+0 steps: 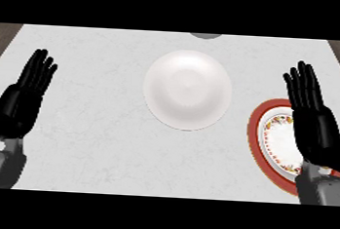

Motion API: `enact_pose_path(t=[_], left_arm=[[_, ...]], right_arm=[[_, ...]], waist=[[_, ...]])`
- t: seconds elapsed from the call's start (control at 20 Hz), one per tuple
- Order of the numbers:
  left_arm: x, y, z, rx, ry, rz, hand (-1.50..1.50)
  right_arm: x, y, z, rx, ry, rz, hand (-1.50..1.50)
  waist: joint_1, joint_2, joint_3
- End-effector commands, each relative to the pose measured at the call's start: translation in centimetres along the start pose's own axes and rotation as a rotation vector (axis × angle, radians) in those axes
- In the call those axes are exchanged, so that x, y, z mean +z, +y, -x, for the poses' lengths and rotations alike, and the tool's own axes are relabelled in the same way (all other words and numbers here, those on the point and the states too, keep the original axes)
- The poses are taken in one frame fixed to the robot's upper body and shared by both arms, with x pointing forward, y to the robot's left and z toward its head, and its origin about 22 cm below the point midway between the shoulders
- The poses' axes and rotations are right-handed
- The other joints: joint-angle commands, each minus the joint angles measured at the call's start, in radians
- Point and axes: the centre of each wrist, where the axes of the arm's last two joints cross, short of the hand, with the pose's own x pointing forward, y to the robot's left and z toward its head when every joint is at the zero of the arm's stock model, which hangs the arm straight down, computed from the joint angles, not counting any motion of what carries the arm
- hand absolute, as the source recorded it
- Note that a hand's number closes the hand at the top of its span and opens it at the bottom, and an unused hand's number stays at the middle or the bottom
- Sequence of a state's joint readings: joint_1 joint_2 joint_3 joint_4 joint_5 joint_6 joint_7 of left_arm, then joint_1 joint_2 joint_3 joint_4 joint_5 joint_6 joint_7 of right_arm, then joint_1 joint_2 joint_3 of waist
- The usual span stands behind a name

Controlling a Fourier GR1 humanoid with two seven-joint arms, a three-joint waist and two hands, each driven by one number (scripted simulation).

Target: Pick the cupcake from the plate and place it in the plate

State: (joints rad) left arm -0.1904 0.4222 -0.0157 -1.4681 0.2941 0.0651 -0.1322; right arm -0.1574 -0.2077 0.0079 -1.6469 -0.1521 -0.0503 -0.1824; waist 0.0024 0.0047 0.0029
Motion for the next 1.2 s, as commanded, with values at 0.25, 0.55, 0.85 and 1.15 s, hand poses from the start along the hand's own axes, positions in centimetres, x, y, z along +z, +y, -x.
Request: enact_pose_path(t=[0.25,0.55,0.85,1.15], left_arm=[[-0.6,-1.6,1.1,-0.200,0.138,-0.011,0.00],[0.0,-3.2,1.3,-0.137,0.198,0.043,0.00],[-0.9,-7.0,1.9,-0.146,0.196,0.015,0.00],[-2.0,-4.8,1.9,-0.151,0.218,0.039,0.00]], right_arm=[[-3.8,-2.8,-3.4,-0.131,0.279,-0.108,-1.50],[5.1,-5.2,3.6,0.370,0.356,-0.159,-1.50],[7.3,-7.3,3.7,0.572,0.218,-0.235,-1.50],[5.7,-10.5,-3.1,0.696,0.082,-0.170,-1.50]], waist=[[-0.012,-0.005,-0.003],[-0.013,-0.003,0.000],[-0.012,-0.005,-0.003],[-0.019,-0.005,-0.004]])
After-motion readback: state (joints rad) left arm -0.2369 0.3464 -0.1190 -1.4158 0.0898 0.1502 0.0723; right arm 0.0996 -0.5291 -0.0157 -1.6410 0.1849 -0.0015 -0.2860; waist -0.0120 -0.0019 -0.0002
